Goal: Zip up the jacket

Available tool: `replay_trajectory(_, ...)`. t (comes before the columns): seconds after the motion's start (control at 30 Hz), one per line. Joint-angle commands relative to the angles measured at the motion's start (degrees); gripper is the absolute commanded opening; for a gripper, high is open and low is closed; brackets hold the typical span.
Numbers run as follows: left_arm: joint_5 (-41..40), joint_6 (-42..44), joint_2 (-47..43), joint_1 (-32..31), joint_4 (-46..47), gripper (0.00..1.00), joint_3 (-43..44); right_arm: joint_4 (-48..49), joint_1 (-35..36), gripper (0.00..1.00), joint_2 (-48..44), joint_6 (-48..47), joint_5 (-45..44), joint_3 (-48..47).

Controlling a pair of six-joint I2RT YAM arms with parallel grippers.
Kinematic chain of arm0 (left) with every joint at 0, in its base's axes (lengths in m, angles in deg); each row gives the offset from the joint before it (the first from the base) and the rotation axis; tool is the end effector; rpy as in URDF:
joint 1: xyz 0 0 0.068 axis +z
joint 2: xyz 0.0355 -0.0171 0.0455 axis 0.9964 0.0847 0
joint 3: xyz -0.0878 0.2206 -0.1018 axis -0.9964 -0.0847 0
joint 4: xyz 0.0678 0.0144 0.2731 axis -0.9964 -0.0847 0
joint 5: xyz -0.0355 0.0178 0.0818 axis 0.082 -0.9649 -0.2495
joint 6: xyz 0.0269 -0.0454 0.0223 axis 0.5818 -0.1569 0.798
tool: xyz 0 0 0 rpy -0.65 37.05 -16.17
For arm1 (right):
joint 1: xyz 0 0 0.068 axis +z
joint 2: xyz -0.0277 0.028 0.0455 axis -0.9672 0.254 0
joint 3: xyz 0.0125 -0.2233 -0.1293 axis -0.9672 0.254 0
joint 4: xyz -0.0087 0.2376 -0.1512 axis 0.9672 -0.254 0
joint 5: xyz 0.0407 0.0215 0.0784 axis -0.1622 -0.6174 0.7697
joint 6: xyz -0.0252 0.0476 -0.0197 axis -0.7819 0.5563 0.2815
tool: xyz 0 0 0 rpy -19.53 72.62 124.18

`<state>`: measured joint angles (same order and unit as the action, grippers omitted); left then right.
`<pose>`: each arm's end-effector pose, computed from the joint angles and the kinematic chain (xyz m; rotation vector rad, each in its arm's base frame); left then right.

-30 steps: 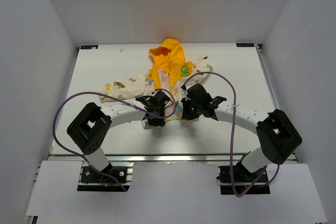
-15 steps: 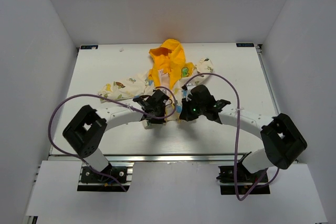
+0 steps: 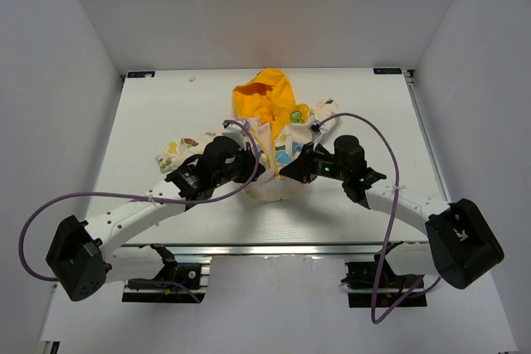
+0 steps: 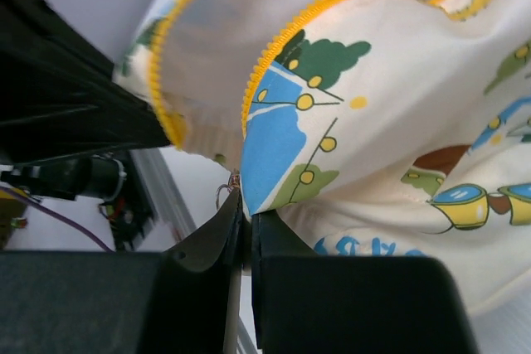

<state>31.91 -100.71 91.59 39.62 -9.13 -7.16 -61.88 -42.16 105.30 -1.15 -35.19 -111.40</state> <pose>0.2064 -0.2075 0.2492 0.1574 2.2330 -0.7665 0.2400 0.1798 0.1963 -0.4383 1.9511 1.1963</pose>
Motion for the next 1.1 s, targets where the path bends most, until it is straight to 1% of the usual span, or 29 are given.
replay_trajectory(0.0, 1.1, -1.58, -1.81, -0.27, 3.75, 0.0, -0.81, 15.28, 0.01, 0.0, -2.38, 4.91, 3.79, 2.09)
replay_trajectory(0.13, -0.31, -3.26, -2.42, -0.27, 4.18, 0.0, -0.99, 24.85, -0.08, 0.0, -3.27, 8.34, 2.21, 4.99)
replay_trajectory(0.3, 0.3, -3.7, -2.07, -0.19, 5.15, 0.0, -1.08, 30.76, -0.08, 0.0, -2.48, 10.01, 3.08, 6.58)
replay_trajectory(0.6, 0.83, -3.96, -3.12, -0.27, 5.24, 0.0, -1.43, 32.0, -0.08, 0.0, -0.63, 9.13, 4.49, 6.05)
replay_trajectory(0.8, -0.75, -4.48, -4.79, -0.27, 3.92, 0.0, -1.08, 28.93, -0.17, 0.0, -2.47, 5.45, 2.74, 7.71)
replay_trajectory(0.9, -0.31, -4.31, -5.5, -0.19, 4.27, 0.0, -1.16, 26.64, -0.08, 0.0, -3.44, 3.08, 2.64, 8.42)
replay_trajectory(1.07, 2.06, -3.78, -4.71, -0.19, 4.01, 0.0, -0.11, 30.05, -0.08, 0.0, -3.71, 1.13, 4.23, 9.56)
